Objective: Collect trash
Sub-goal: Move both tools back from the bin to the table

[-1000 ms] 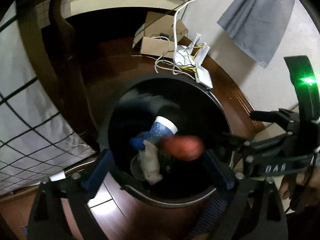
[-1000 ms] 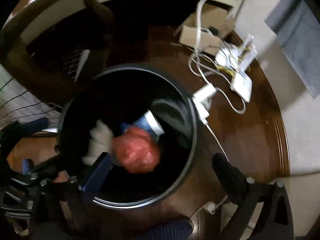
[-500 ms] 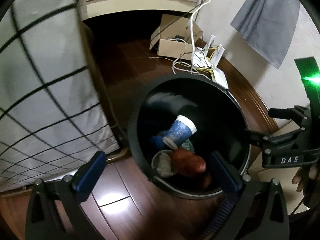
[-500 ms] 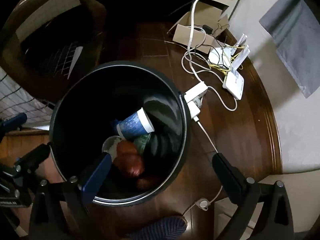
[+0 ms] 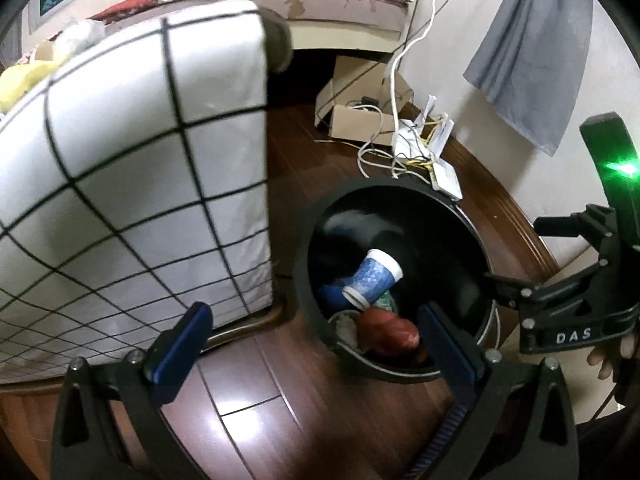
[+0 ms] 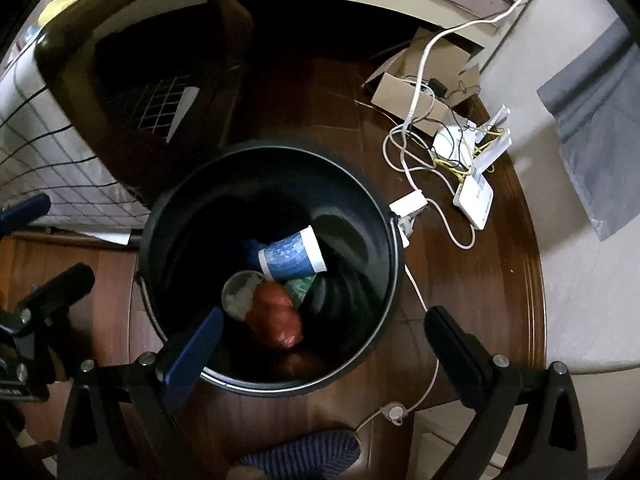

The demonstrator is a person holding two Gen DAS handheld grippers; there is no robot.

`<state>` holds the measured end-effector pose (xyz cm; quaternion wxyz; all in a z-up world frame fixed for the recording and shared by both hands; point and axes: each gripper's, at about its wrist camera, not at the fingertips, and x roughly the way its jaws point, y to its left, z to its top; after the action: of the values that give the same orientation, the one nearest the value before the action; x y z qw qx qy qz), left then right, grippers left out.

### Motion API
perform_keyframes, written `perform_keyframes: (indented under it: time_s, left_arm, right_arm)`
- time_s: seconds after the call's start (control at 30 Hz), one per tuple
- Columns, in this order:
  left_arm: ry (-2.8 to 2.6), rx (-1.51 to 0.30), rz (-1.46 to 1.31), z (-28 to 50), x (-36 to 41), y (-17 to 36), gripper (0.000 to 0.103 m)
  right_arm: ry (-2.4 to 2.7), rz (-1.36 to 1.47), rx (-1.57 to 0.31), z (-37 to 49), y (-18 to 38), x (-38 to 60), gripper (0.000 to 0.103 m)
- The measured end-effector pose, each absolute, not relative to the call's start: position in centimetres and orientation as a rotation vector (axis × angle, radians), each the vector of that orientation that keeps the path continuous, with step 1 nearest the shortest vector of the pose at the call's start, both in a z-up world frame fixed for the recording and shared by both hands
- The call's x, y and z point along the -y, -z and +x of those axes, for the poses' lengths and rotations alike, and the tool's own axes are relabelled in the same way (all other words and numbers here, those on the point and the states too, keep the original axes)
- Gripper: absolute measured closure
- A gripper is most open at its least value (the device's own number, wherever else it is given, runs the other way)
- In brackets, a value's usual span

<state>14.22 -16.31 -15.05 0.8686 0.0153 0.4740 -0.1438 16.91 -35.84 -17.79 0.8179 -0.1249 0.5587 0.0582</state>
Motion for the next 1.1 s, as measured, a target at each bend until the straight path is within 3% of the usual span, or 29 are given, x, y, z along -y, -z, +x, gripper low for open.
perform_keyframes:
  time_s: [0.6,1.1]
  left_arm:
    - [0.223,-0.906,0.007,12.4,11.8,10.7,0.001]
    - [0.093,-0.773,-0.059,12.6,4.7,5.2,0.001]
  right_arm:
    - [-0.267,-0.387,-1.095,16.2,13.1,30.2,0.001]
    - [-0.419,-0.216,-0.824,17.7,5.3,26.2,0.001]
